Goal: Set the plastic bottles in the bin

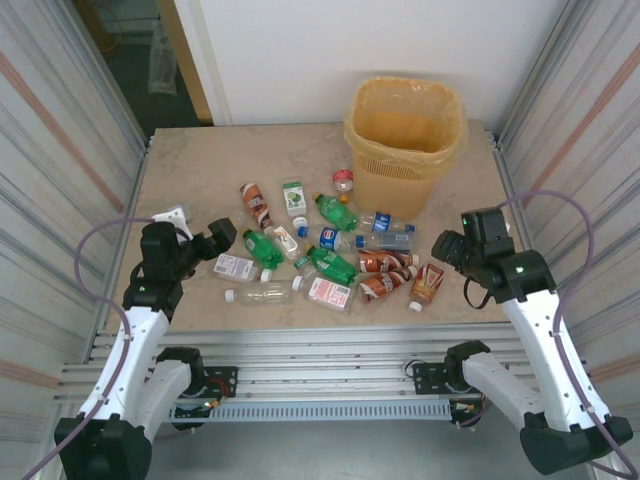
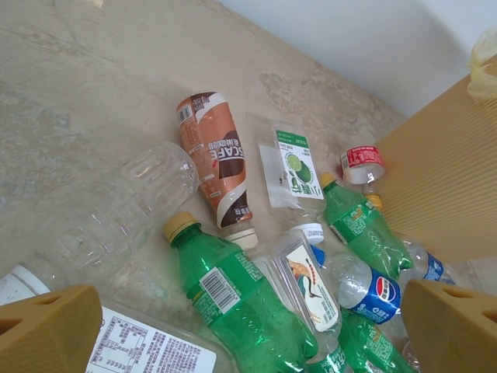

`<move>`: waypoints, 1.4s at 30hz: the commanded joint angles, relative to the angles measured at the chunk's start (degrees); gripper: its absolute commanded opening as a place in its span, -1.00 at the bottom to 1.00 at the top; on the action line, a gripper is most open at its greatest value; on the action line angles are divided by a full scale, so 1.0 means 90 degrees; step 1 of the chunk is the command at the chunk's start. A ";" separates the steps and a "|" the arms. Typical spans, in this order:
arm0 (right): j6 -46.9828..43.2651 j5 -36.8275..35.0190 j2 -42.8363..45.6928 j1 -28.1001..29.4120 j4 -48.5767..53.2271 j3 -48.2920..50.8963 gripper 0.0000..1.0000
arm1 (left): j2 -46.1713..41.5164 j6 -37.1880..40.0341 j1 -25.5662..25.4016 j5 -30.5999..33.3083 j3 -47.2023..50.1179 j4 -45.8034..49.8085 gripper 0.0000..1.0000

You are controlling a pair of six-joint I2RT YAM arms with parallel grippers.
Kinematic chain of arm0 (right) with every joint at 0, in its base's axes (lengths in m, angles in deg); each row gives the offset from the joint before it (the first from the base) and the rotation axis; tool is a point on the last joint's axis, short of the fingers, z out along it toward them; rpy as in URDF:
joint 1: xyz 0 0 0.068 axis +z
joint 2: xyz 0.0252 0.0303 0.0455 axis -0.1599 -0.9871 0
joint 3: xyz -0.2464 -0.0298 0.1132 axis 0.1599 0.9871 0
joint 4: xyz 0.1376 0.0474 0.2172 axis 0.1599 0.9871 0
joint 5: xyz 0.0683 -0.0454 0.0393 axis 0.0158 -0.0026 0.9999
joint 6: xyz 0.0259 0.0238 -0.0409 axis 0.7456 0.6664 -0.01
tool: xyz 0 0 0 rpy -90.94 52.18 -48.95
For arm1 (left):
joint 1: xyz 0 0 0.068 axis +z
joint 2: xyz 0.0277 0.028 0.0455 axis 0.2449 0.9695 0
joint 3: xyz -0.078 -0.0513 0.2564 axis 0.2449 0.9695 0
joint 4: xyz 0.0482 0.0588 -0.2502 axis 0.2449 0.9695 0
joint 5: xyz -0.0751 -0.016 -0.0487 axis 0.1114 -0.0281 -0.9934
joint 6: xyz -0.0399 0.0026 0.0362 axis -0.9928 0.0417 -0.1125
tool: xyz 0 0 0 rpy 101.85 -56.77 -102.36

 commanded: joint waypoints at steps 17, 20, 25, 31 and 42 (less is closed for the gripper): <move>0.1202 0.1084 -0.0472 0.0303 -0.1457 0.2086 0.83 | 0.0212 -0.0180 0.0033 -0.0255 0.0081 -0.0216 0.97; 0.1072 0.1085 -0.0894 0.0286 -0.1623 0.2056 0.88 | 0.0240 -0.0197 0.0042 -0.0258 0.0125 -0.0232 0.98; 0.0944 0.1123 -0.1619 0.0136 -0.1834 0.2057 0.86 | 0.0272 -0.0229 0.0041 -0.0263 0.0182 -0.0254 0.98; 0.0840 0.1198 -0.2032 -0.0055 -0.2143 0.2153 0.81 | 0.0262 -0.0224 0.0047 -0.0200 0.0204 -0.0294 0.98; 0.0892 0.1346 -0.2363 -0.0544 -0.2580 0.2536 0.70 | 0.0483 -0.0254 0.0037 -0.0282 0.0184 -0.0451 0.98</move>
